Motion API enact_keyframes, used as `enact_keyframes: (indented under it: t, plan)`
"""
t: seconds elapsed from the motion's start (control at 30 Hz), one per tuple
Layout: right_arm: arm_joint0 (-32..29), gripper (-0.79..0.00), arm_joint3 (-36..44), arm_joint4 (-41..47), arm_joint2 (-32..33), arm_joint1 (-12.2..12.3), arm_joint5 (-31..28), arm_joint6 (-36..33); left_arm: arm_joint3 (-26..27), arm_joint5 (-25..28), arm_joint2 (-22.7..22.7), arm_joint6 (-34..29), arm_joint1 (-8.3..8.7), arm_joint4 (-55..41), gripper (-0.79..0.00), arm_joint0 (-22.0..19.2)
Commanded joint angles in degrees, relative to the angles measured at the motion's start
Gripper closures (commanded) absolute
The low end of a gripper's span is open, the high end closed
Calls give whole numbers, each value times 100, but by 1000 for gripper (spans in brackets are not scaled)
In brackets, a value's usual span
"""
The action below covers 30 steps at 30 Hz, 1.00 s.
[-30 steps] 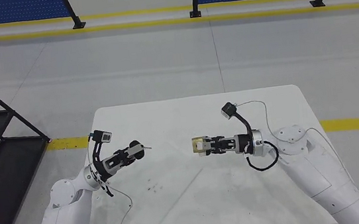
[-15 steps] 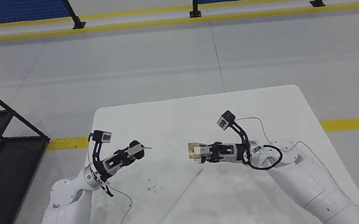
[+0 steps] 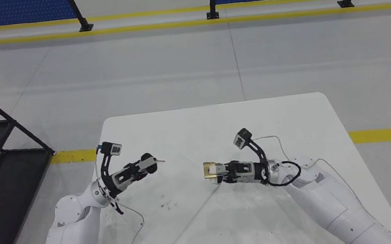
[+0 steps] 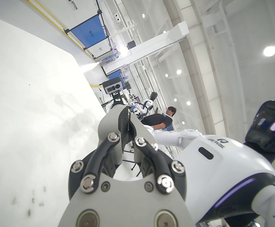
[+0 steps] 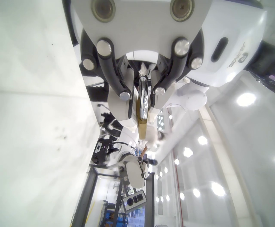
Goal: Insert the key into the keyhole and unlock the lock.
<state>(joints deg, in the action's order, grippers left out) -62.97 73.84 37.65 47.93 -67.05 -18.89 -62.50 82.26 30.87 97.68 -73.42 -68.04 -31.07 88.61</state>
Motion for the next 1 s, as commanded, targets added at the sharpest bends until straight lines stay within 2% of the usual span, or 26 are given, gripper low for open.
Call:
enact_keyframes:
  t: [0.0,0.43,0.63,0.77,0.97]
  plan:
    - [-6,0,3,-30,0,-9,-23,17,0,0,0,0,0,0,0,0]
    - [-16,0,22,-141,-7,-30,-119,28,64,-93,-28,122,-1,2,0,34]
    - [-16,0,22,-141,-7,-30,-119,28,423,-256,-122,574,14,382,0,445]
    - [-16,0,22,-141,-7,-30,-119,28,647,-157,-270,881,5,596,0,725]
    - [-16,0,22,-141,-7,-30,-119,28,857,-283,-445,1404,-8,700,0,951]
